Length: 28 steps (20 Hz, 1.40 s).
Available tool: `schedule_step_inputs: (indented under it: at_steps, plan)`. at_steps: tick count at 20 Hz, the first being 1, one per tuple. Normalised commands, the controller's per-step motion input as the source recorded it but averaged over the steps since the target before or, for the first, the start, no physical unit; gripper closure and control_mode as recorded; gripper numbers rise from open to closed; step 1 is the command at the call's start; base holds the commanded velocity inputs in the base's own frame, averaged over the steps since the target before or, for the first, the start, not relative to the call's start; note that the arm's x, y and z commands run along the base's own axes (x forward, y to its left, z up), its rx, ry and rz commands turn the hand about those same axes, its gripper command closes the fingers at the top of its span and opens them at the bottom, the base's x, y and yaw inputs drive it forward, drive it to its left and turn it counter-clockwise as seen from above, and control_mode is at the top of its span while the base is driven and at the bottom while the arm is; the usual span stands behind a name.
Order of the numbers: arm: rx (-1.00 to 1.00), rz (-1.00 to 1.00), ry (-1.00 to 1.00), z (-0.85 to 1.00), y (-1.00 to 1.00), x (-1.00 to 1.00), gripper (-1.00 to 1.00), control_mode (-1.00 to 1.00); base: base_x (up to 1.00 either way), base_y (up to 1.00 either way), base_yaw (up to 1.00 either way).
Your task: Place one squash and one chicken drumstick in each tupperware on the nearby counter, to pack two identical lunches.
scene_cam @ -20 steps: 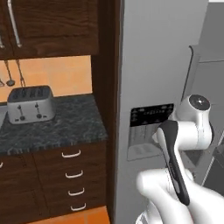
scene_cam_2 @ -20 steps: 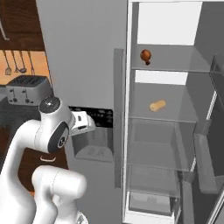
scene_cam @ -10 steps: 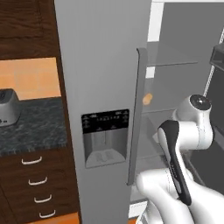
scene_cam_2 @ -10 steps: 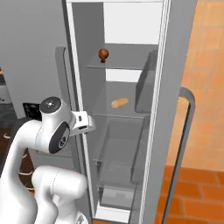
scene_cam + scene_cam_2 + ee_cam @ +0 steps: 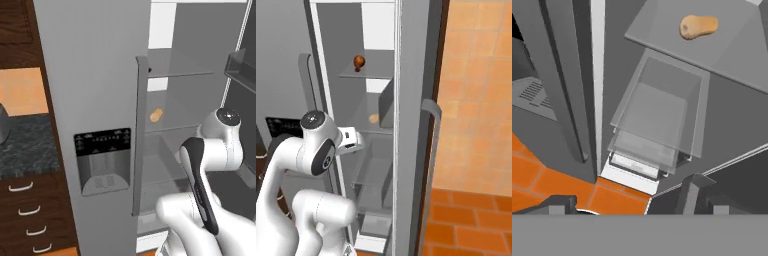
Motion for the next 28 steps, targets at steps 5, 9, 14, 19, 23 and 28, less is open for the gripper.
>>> schedule_step_inputs:
  at_steps: [5, 9, 14, 19, 23, 28]
  plan:
    - [0.0, 0.0, 0.0, 0.0, 0.0, 0.0, -1.0, 1.0, 0.39, -0.35, 0.0]
    - [0.0, 0.0, 0.0, 0.0, 0.0, 0.0, -1.0, 1.0, 0.46, -0.18, 0.0]
    - [0.0, 0.0, 0.0, 0.0, 0.0, 0.28, -1.0, -1.0, 0.07, 0.0, 0.0]
    - [0.0, 0.01, -0.03, 0.14, 0.0, 0.29, -1.0, -1.0, 0.0, 0.0, 0.0]
    - [0.0, 0.08, -0.1, 0.5, 0.0, 0.22, -1.0, -1.0, 0.0, 0.0, 0.0]
    - [0.0, 0.14, -0.09, 0.73, 0.03, 0.15, -1.0, -1.0, 0.0, 0.0, 0.0]
